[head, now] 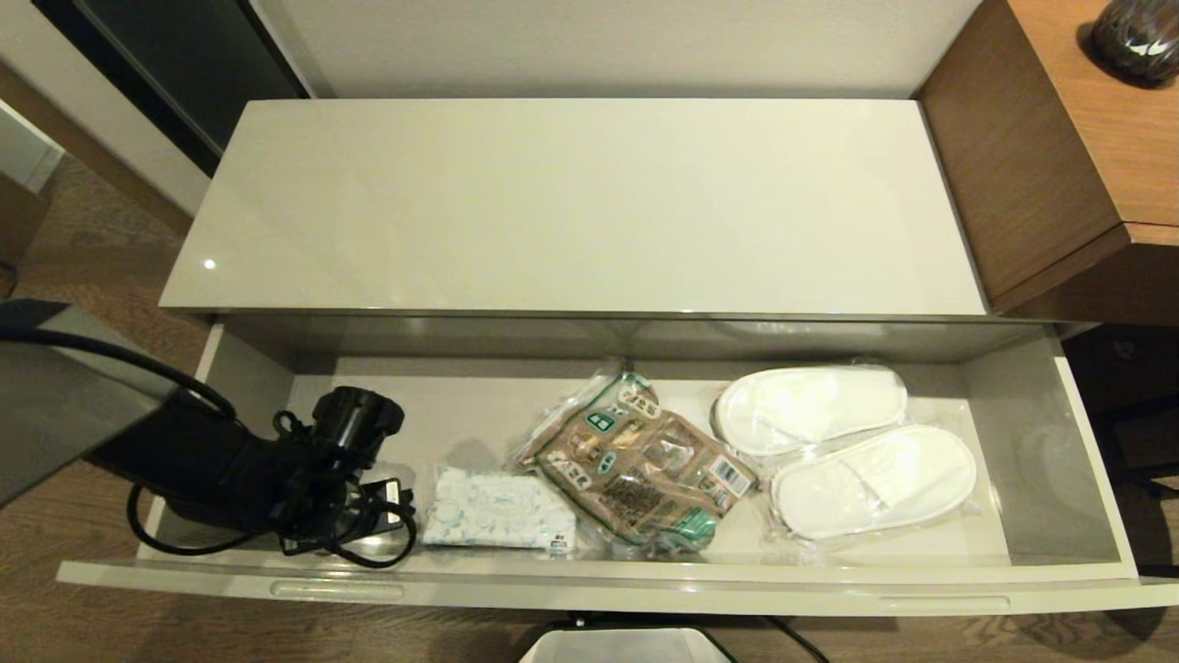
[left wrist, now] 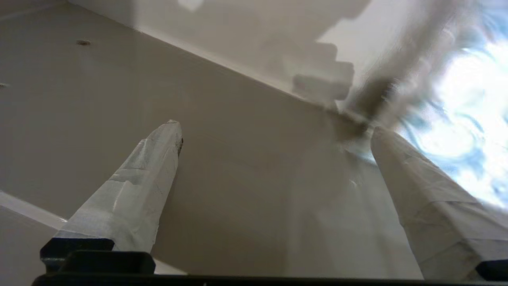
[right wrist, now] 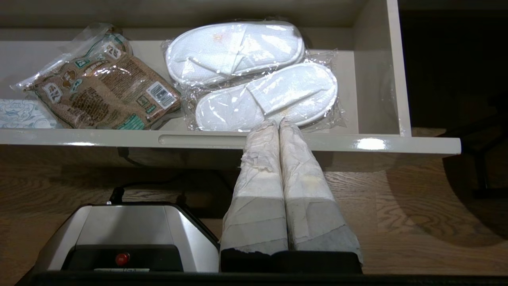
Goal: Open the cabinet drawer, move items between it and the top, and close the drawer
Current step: Take out the tissue from the drawer
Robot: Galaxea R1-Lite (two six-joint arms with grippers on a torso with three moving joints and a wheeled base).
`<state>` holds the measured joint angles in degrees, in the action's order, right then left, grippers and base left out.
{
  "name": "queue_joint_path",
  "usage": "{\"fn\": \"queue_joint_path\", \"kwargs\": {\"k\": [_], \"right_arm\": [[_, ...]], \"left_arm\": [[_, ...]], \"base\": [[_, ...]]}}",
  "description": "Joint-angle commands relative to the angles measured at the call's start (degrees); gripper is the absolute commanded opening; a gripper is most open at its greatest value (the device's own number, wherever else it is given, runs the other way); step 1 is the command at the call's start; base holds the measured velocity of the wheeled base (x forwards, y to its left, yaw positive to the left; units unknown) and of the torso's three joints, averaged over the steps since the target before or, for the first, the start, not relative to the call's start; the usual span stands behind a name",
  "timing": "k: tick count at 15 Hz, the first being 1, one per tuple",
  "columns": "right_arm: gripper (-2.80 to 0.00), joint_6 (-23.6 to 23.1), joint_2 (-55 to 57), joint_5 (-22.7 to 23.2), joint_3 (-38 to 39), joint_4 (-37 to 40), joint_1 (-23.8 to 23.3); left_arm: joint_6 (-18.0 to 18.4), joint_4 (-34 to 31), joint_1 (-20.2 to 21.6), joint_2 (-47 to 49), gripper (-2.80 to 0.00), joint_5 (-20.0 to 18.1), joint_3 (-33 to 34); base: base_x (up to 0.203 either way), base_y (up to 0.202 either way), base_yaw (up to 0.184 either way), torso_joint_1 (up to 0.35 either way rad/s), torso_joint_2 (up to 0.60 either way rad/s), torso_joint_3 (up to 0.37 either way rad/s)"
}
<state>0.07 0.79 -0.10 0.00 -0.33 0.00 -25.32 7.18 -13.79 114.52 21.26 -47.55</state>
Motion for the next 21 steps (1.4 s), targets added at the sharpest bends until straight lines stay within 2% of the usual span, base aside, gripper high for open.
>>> {"fn": "queue_joint_path", "kwargs": {"k": [1,8,14,16,19,21], "right_arm": [[-2.80,0.01,0.09,0.01,0.09,-0.02,0.00],[-2.80,0.01,0.09,0.01,0.09,-0.02,0.00],[-2.80,0.01,0.09,0.01,0.09,-0.02,0.00],[-2.80,0.01,0.09,0.01,0.09,-0.02,0.00],[-2.80,0.01,0.09,0.01,0.09,-0.02,0.00],[-2.80,0.01,0.09,0.01,0.09,-0.02,0.00]], "left_arm": [[0.00,0.11,-2.01,0.53,0.00,0.26,0.33],[0.00,0.42,-7.61,0.30,0.00,0.71,1.54],[1.06,3.35,-12.89,1.50,0.00,1.15,0.32],[1.54,6.29,-13.71,2.63,0.00,1.20,0.64],[6.43,7.65,-13.89,4.39,0.00,7.49,-0.04],[7.34,7.67,-13.81,4.49,0.00,7.83,-0.91]], "base": [[0.000,0.000,0.000,0.000,0.00,0.000],[0.000,0.000,0.000,0.000,0.00,0.000],[0.000,0.000,0.000,0.000,0.00,0.000],[0.000,0.000,0.000,0.000,0.00,0.000],[0.000,0.000,0.000,0.000,0.00,0.000],[0.000,0.000,0.000,0.000,0.00,0.000]]}}
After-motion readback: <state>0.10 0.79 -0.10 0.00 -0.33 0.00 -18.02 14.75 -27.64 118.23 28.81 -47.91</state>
